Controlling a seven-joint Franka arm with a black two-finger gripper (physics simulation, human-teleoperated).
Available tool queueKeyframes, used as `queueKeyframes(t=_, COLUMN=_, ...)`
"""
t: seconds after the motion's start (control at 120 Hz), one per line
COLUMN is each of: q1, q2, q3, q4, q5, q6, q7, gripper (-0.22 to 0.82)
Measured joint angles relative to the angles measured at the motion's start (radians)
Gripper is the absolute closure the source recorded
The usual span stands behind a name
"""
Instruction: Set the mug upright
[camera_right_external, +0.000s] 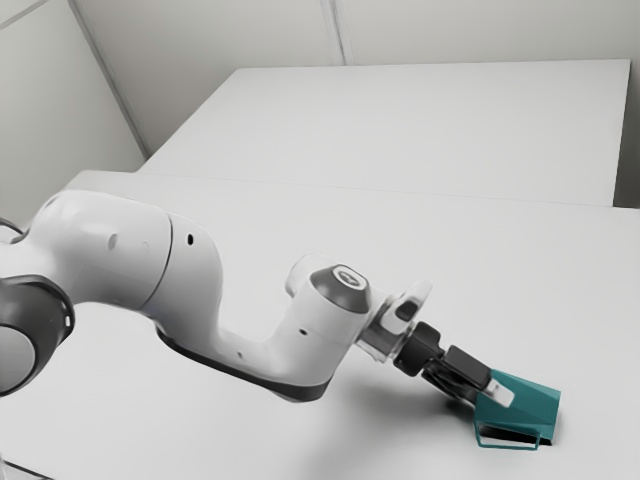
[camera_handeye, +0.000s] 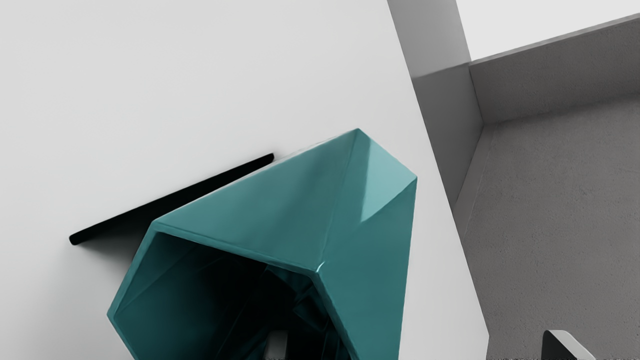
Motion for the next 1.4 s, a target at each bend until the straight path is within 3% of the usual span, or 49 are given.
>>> queueKeyframes(t=0.475, q1=-0.008, q2=0.001, q3=0.001, q4=0.008, q5=0.001, q6=0.002, q7=0.009, gripper=0.61)
queueKeyframes(t=0.617, q1=-0.008, q2=0.0, q3=0.001, q4=0.008, q5=0.002, q6=0.002, q7=0.011, gripper=0.71)
queueKeyframes(t=1.1, q1=0.006, q2=-0.109, q3=0.001, q4=0.002, q5=0.048, q6=0.03, q7=-0.004, gripper=0.78)
queueKeyframes(t=1.4, q1=0.085, q2=-0.222, q3=-0.001, q4=0.004, q5=0.388, q6=0.029, q7=-0.125, gripper=0.78)
